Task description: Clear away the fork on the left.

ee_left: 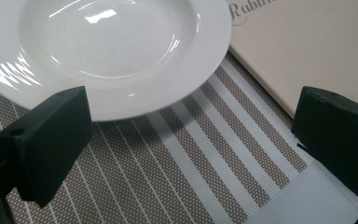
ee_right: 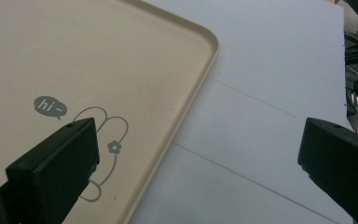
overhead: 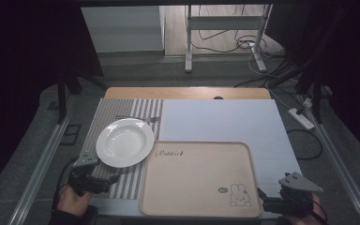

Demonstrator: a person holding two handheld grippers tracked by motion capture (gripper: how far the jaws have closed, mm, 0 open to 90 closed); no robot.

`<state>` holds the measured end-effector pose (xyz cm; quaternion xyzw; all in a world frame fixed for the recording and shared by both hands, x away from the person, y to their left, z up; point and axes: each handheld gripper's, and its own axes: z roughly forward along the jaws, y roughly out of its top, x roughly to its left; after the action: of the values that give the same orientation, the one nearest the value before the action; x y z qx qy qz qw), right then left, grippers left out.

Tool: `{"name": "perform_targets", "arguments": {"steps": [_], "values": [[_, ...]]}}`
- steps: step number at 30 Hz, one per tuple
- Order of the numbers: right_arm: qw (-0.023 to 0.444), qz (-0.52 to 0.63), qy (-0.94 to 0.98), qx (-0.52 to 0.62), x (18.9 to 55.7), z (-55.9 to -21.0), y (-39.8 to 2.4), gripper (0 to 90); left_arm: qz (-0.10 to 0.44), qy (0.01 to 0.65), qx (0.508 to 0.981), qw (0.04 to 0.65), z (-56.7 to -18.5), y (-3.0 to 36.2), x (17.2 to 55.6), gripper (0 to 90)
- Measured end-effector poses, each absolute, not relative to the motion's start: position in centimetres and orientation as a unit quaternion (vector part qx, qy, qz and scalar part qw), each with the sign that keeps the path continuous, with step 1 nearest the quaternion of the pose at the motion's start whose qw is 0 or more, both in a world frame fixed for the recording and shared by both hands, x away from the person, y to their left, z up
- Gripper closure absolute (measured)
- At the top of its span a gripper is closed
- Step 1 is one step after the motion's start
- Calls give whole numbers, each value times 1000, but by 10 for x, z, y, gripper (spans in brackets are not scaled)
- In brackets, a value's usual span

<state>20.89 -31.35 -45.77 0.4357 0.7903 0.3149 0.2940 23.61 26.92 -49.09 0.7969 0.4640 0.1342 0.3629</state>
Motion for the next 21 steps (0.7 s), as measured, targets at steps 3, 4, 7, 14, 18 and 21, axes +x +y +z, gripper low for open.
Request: {"name": "perform_targets", "arguments": {"steps": [3,4,7,14,18,21], "values": [[294,314,791,435,209,-458,-313,0,127,468,796,363,-491,269,241,0],[294,313,791,435,209,-458,-313,0,124,472,794,363,-492,269,243,0],[294,311,793,434,209,-458,-312,0,119,477,789,368,-491,269,248,0],[294,307,797,430,209,-458,-312,0,127,477,791,361,-491,265,257,0],[294,306,797,430,209,-458,-311,0,131,473,797,354,-493,262,263,0],[294,306,798,428,209,-459,-311,0,128,472,797,355,-493,261,267,0]]}}
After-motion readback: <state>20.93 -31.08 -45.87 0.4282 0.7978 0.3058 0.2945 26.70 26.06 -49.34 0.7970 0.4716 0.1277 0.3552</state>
